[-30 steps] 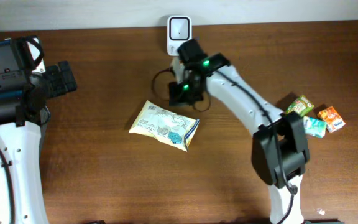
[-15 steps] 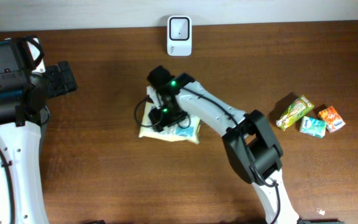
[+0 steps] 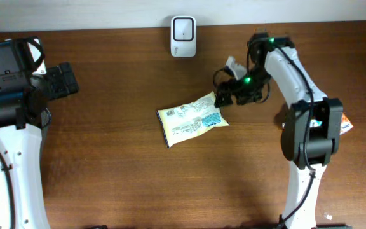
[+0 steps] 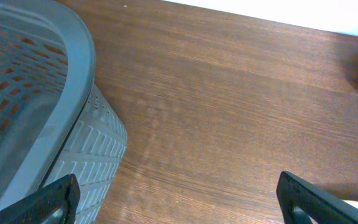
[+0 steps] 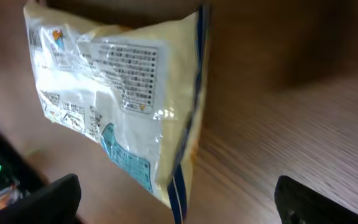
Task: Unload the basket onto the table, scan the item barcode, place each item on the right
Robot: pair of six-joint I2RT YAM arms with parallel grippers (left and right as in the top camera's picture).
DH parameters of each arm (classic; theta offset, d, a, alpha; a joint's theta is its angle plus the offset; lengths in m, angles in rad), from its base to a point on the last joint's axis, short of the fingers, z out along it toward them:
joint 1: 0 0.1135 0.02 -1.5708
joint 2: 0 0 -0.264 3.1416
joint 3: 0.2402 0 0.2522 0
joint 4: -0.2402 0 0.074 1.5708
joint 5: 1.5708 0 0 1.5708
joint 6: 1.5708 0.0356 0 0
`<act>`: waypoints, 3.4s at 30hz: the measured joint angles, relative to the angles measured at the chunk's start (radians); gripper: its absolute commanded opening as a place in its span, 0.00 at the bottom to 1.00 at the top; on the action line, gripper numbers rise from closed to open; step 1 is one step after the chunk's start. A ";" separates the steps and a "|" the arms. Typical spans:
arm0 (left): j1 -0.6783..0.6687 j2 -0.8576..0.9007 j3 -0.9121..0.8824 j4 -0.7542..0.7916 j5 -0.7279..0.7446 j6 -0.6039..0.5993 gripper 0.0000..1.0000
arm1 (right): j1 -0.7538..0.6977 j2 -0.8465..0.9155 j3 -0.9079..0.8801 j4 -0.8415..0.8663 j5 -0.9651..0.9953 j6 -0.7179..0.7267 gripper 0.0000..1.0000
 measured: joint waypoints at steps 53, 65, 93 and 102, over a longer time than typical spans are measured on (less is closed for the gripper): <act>0.000 0.000 0.000 0.000 0.000 0.000 0.99 | 0.066 -0.131 -0.144 0.219 -0.133 0.142 0.45; 0.000 0.000 0.000 0.000 0.000 0.000 0.99 | 0.097 0.016 -0.140 0.100 0.094 0.164 0.98; 0.000 0.000 0.000 0.000 0.000 0.000 0.99 | 0.058 -0.494 -0.143 0.209 -0.252 0.249 0.04; 0.000 0.000 0.000 0.000 0.000 0.000 0.99 | 0.364 -0.373 0.043 0.661 0.957 0.171 0.04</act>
